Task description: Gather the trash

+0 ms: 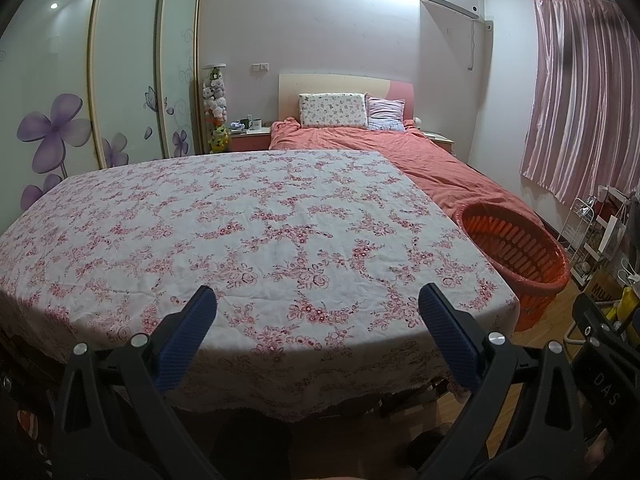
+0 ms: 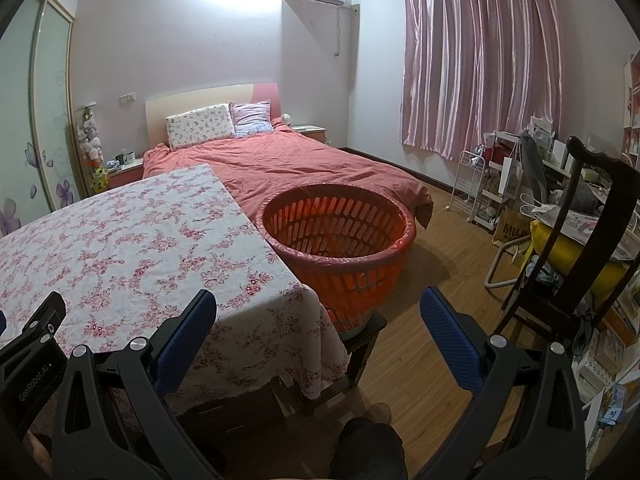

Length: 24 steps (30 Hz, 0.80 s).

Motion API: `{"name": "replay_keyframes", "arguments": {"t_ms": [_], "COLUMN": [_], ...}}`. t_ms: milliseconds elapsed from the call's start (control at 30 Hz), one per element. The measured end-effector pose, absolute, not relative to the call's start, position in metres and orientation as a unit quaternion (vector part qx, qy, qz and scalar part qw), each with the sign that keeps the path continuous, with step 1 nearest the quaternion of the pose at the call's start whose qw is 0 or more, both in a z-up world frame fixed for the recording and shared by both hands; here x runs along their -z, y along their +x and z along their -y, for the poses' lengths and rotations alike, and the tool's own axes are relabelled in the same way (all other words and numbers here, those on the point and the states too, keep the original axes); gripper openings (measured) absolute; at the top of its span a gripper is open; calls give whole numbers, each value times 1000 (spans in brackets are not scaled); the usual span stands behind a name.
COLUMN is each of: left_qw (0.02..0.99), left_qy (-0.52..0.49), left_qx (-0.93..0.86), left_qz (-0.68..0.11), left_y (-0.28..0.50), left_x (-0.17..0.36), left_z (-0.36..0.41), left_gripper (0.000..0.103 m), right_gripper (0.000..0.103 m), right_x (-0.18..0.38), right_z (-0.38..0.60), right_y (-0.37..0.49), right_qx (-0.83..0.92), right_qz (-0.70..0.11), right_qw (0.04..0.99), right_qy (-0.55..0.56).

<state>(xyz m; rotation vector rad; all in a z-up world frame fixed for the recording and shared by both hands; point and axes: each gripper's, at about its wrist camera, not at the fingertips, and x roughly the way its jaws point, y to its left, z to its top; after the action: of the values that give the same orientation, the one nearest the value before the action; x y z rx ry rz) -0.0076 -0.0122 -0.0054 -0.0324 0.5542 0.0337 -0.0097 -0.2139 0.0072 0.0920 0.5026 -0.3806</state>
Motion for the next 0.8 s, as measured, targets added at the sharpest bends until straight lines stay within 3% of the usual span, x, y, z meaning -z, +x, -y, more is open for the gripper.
{"name": "replay_keyframes", "arguments": {"t_ms": [800], "left_qw": [961], "left_qy": [-16], "left_qx": [-17], "left_qz": [-274], "left_y": [-7], "left_x": [5], "left_z": [13], "left_gripper": [99], "right_gripper": [101], "right_x": [-7], "right_z": [214], "right_y": [-9], "right_qx": [187], "right_qz": [-247], "right_qw": [950], "right_qy": [45]}}
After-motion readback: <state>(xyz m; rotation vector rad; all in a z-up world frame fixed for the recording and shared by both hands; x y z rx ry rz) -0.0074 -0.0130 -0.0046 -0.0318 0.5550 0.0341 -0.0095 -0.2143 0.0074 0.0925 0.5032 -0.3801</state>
